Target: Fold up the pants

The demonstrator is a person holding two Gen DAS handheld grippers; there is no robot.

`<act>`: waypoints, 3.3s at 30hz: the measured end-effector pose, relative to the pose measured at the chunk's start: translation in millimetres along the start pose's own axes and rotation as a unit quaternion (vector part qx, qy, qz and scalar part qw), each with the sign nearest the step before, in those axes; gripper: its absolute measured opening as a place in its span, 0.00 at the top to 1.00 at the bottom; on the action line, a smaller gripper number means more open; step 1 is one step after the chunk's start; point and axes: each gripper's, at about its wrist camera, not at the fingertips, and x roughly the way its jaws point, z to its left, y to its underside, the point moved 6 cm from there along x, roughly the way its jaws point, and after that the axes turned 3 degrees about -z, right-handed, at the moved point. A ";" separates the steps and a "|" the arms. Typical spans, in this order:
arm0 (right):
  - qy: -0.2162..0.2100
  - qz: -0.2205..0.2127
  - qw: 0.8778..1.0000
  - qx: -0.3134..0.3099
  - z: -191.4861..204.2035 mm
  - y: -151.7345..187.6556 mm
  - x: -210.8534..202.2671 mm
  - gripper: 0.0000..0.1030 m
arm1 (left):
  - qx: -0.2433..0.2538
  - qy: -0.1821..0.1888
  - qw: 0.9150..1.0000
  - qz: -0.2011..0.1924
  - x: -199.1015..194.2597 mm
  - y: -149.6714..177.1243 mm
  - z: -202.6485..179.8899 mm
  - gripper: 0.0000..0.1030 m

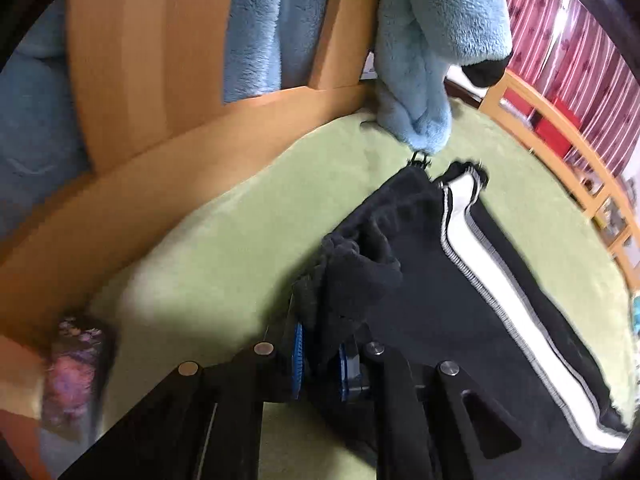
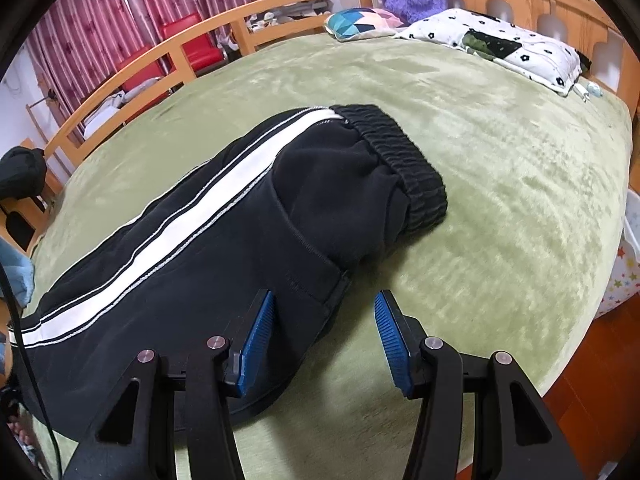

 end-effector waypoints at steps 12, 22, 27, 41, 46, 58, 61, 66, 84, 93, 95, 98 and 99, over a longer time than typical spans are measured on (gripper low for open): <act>-0.072 0.003 0.993 0.095 -41.7 -29.3 43.2 0.21 | 0.041 0.045 0.995 0.078 -19.8 73.3 -65.1 0.37; -0.145 0.017 0.968 0.206 -38.8 -59.4 111.8 0.21 | 0.029 0.063 0.993 0.099 -38.9 106.4 -117.3 0.37; -0.189 0.011 0.963 0.190 -43.6 -76.8 107.3 0.76 | 0.044 0.060 0.992 0.098 -42.1 114.2 -137.5 0.37; -0.090 -0.028 0.986 0.136 -175.3 -138.6 58.7 0.73 | 0.085 0.143 0.982 0.085 -98.3 119.6 -193.2 0.37; -0.067 0.040 0.993 0.092 -186.5 -97.2 69.2 0.61 | 0.097 0.162 0.980 0.069 -114.7 122.0 -203.5 0.37; 0.047 -0.012 0.998 0.039 -176.8 -58.3 -25.5 0.52 | 0.126 0.171 0.976 0.042 -68.9 55.1 -187.9 0.37; 0.051 -0.053 0.997 0.033 -148.3 -48.2 -57.5 0.50 | 0.134 0.181 0.974 0.037 -44.3 34.3 -198.6 0.38; 0.025 -0.072 0.997 0.023 -77.2 -46.1 -56.8 0.46 | 0.145 0.196 0.969 0.038 -3.2 9.2 -224.4 0.43; -0.028 -0.052 0.998 0.029 0.8 -33.7 -14.0 0.46 | 0.059 0.177 0.982 0.035 29.4 -34.4 -183.4 0.84; -0.043 -0.028 0.999 0.015 9.2 -40.9 -2.8 0.46 | 0.124 0.148 0.980 0.047 14.2 -14.6 -202.1 0.36; -0.052 -0.032 0.998 -0.010 23.2 -49.3 -0.6 0.42 | 0.133 0.150 0.979 0.041 1.5 -11.1 -203.2 0.32; -0.077 -0.025 0.995 -0.063 55.9 -60.3 13.2 0.40 | 0.133 0.159 0.977 0.050 -10.2 -2.1 -200.8 0.32; -0.079 -0.023 0.993 -0.081 67.2 -63.0 19.7 0.40 | 0.132 0.163 0.976 0.054 -12.2 0.7 -199.8 0.32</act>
